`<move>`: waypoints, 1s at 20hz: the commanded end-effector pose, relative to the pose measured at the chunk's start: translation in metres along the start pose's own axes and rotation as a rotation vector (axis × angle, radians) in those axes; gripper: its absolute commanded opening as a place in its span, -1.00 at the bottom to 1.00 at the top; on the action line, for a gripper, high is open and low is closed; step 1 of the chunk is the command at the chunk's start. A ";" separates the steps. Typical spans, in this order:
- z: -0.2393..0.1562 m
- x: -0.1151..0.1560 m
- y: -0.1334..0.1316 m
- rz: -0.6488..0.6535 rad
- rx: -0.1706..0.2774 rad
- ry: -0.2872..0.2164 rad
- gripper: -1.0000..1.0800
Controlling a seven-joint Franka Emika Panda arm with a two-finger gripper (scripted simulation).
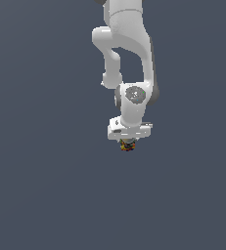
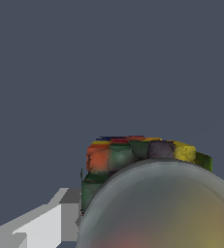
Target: Pick up the object and move it to a goal position.
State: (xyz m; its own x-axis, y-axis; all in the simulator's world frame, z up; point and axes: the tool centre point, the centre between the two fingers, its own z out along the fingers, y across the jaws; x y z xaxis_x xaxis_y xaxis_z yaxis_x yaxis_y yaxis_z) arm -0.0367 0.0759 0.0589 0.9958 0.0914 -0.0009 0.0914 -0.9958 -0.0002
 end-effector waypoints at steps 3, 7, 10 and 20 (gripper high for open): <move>-0.002 0.000 0.002 -0.001 0.000 0.000 -1.00; -0.012 -0.002 0.011 -0.001 0.000 0.000 -1.00; -0.025 -0.004 0.023 -0.001 0.000 0.000 -1.00; -0.091 -0.013 0.084 0.000 0.001 0.001 -1.00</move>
State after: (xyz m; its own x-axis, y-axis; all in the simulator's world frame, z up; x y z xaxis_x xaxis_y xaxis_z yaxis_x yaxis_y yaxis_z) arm -0.0421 -0.0007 0.1389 0.9959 0.0906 -0.0029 0.0906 -0.9959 -0.0010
